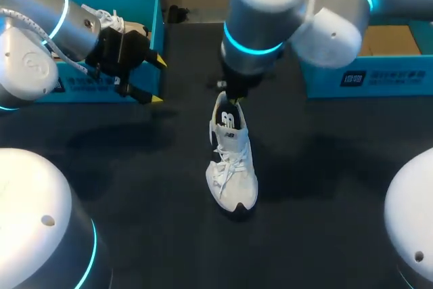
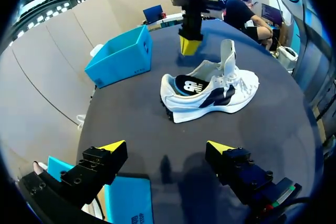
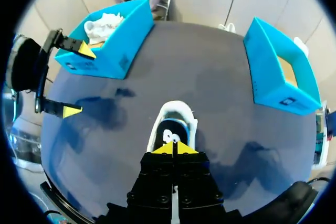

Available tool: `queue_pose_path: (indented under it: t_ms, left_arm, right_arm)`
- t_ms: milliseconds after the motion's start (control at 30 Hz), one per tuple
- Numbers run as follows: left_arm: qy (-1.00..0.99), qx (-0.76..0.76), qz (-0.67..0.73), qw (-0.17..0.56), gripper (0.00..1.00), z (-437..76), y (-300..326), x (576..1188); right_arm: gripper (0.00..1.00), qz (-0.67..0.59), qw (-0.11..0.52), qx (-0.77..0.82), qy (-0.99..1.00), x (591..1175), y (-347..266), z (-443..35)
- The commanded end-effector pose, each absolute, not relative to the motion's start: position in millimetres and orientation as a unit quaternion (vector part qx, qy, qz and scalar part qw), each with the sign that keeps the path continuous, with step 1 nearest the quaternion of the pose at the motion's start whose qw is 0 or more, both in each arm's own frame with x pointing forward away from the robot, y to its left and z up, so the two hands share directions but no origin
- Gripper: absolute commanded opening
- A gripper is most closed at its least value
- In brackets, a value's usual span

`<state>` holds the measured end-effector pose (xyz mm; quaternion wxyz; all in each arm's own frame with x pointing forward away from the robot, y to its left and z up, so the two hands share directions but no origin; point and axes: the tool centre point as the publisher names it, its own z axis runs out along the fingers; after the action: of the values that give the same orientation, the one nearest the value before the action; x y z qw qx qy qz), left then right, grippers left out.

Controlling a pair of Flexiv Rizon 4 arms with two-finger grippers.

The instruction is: Take the shoe out of the shoebox, open the shoe tongue, remove and reinsert the insole, then place the shoe into the shoebox

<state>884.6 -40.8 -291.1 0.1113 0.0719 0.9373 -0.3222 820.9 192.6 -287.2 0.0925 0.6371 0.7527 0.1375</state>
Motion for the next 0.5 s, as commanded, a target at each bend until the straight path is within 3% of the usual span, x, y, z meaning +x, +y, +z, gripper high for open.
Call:
queue_pose_path:
  t_ms: [33,500]
  left_arm:
    - [0.938,0.072,-0.321,0.111,1.00,-290.6,-40.9,884.5]
    - [0.938,0.072,-0.321,0.111,1.00,-290.6,-40.9,884.5]
  right_arm:
    - [0.00,0.115,0.117,0.650,0.742,816.5,207.1,-303.5]
    - [0.00,0.087,0.080,0.669,0.734,798.1,206.8,-333.2]
